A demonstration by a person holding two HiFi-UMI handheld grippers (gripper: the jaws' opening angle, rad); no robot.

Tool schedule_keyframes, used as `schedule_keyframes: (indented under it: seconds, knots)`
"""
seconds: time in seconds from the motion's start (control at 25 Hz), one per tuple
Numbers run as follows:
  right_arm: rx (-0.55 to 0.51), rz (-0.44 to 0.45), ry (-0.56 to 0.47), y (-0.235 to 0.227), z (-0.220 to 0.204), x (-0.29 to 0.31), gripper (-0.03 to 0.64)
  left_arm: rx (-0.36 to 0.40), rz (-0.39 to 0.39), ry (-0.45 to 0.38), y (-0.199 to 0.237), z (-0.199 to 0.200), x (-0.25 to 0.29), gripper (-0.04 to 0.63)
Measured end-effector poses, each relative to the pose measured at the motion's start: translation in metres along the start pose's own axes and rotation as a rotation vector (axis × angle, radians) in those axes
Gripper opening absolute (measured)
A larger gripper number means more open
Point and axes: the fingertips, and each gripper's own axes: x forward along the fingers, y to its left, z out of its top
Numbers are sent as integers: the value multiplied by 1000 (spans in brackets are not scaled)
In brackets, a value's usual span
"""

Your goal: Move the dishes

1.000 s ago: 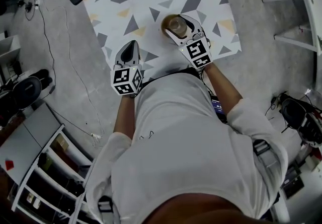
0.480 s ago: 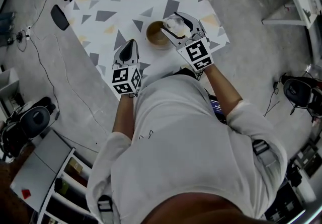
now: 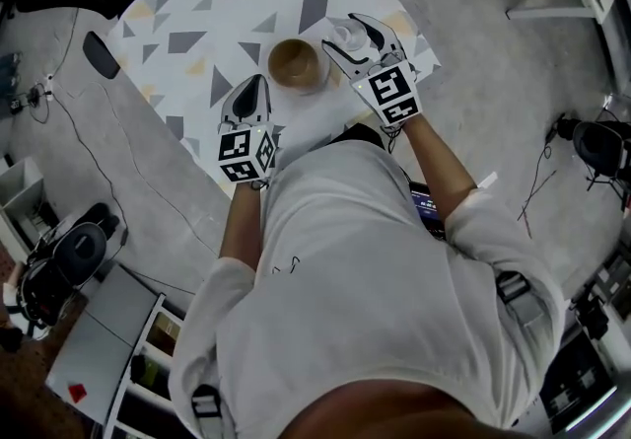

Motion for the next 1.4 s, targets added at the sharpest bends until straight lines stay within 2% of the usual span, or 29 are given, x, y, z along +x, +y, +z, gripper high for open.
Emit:
schedule_keyframes:
  seconds: [0.32, 0.56, 0.8, 1.08, 1.2, 1.4]
  knots:
    - [52, 10, 77, -16, -55, 19, 273, -14, 44, 45, -1, -14, -2, 20]
    - [51, 5, 133, -22, -85, 29, 273, -37, 71, 56, 1, -20, -3, 20]
    - [40, -1, 166, -25, -101, 32, 273, -42, 69, 56, -4, -21, -2, 20]
    - [56, -7, 139, -24, -104, 33, 278, -55, 72, 48, 0, -23, -7, 20]
    - [71, 8, 117, -20, -102, 31, 324, -59, 66, 44, 0, -23, -8, 20]
    - [69, -15, 128, -19, -105, 15, 345, -62, 44, 29, 0, -21, -8, 20]
